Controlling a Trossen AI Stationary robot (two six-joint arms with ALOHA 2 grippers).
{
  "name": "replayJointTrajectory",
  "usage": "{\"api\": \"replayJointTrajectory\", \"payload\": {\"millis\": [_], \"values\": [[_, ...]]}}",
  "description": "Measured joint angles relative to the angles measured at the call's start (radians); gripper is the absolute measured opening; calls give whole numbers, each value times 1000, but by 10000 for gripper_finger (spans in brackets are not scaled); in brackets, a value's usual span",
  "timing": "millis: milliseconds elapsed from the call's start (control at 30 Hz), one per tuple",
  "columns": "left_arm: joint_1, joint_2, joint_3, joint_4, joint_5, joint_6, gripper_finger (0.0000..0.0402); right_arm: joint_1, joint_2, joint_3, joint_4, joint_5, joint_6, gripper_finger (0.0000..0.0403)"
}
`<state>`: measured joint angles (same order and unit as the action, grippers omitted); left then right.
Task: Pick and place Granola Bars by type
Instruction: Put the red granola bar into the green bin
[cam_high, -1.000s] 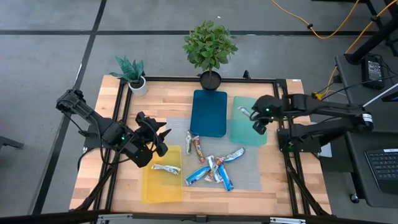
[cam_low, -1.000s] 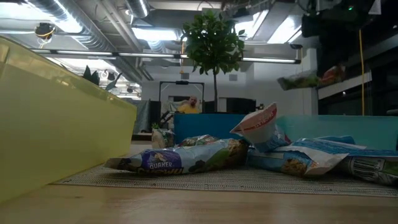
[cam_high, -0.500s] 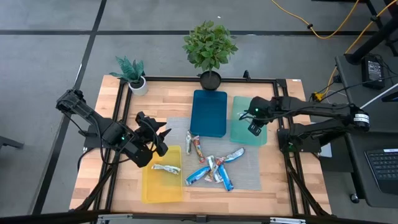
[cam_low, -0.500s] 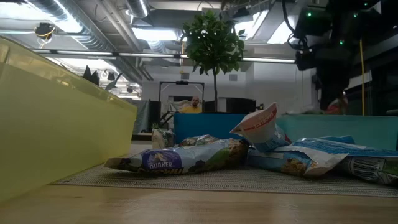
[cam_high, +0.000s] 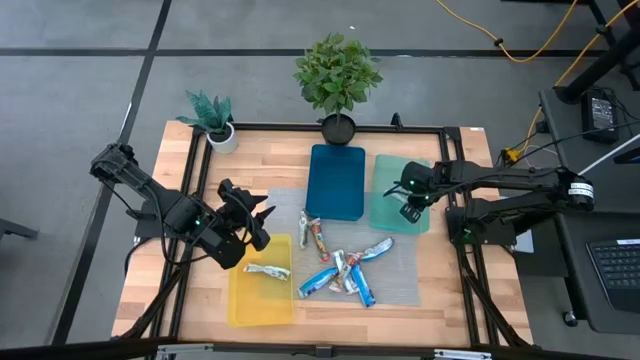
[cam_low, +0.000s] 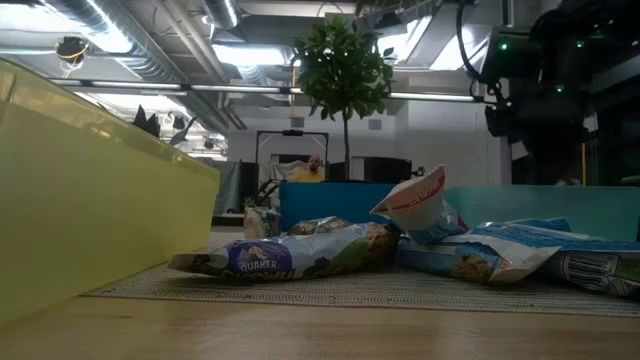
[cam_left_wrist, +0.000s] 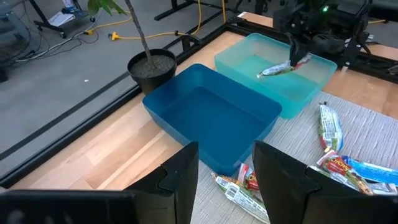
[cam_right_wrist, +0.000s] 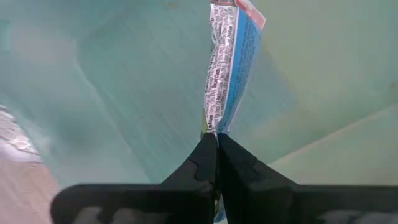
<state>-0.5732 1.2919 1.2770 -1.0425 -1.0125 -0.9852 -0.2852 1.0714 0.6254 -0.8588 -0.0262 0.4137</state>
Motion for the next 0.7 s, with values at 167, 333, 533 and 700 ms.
{"api": "replayJointTrajectory", "payload": {"millis": [167,333,533,700], "values": [[0,0,0,0,0,0,144,0,0,-4,19,-2,4,11],[0,0,0,0,0,-5,144,0,2,-9,46,-2,30,14],[0,0,0,0,1,-15,144,0,2,-9,66,-3,31,37],[0,0,0,0,2,-15,144,0,2,-9,68,-26,29,78]]}}
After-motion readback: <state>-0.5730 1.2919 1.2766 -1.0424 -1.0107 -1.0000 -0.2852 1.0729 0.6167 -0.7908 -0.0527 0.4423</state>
